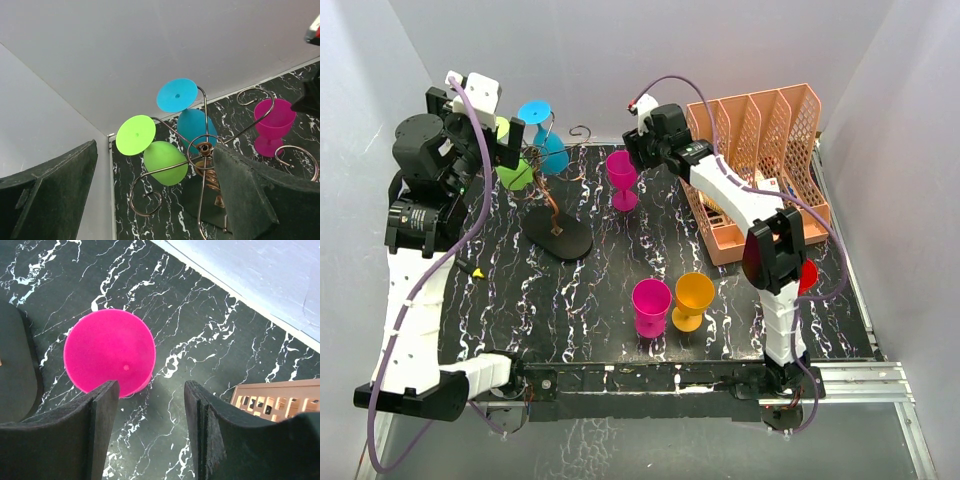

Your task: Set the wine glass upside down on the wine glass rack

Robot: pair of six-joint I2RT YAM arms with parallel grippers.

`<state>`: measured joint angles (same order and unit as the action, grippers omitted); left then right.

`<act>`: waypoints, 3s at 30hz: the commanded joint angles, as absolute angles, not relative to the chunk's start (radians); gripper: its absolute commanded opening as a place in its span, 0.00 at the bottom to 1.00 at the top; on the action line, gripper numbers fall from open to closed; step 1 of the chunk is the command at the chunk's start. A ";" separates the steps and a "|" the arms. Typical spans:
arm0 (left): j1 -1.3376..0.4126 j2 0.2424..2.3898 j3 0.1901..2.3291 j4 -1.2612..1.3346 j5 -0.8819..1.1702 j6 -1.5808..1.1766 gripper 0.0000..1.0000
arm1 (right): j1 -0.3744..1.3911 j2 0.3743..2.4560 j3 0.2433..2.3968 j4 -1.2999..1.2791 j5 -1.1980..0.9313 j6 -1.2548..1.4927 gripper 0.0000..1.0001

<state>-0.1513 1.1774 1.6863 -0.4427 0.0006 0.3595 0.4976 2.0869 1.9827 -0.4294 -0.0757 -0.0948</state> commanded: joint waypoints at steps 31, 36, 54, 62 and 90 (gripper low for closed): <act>-0.144 1.123 1.648 -0.463 0.051 0.373 0.97 | 0.514 2.039 1.924 -0.410 0.024 -0.104 0.13; -0.144 1.127 1.647 -0.466 0.068 0.373 0.97 | 0.505 1.974 1.914 -0.411 0.011 -0.118 0.09; -0.190 1.258 1.723 -0.451 0.387 0.028 0.81 | 0.490 1.485 1.801 -0.379 0.034 -0.230 0.08; -0.281 1.363 1.824 -0.404 0.492 -0.149 0.79 | 0.470 1.342 1.791 -0.411 -0.038 -0.192 0.08; -0.390 1.526 1.796 -0.235 0.648 -0.500 0.44 | 0.413 1.357 1.888 -0.473 -0.382 -0.098 0.08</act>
<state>-0.3862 1.5394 1.8061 -0.2798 0.6014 -0.4671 0.4217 1.3548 1.8385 -0.5171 -0.3511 -0.1215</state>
